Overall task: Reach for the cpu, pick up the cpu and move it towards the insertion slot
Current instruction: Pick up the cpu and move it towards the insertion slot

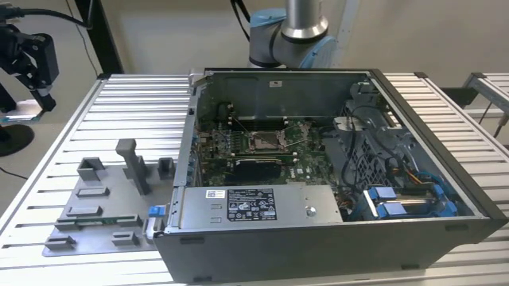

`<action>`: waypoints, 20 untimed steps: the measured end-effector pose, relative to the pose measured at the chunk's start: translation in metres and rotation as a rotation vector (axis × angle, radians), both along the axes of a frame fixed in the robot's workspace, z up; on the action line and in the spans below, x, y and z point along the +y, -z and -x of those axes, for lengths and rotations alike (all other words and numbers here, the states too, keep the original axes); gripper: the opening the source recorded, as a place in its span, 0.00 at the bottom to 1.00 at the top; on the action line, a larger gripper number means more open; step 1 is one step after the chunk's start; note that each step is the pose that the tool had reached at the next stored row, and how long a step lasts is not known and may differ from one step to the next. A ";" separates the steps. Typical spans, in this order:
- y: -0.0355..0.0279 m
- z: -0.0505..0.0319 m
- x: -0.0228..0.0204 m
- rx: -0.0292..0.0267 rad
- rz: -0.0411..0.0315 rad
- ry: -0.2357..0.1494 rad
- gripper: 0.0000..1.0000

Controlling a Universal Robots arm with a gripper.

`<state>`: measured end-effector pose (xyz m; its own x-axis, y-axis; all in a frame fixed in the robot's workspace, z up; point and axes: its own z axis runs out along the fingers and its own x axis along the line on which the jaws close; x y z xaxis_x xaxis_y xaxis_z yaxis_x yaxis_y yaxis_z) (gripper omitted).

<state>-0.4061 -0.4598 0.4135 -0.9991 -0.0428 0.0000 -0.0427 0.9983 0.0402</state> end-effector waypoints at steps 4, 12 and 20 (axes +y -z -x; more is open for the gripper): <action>0.0000 -0.0048 0.0005 -0.0001 0.0000 0.000 0.00; 0.0000 -0.0103 0.0012 -0.0001 0.0000 0.000 0.00; 0.0000 -0.0150 0.0017 -0.0001 0.0000 0.000 0.00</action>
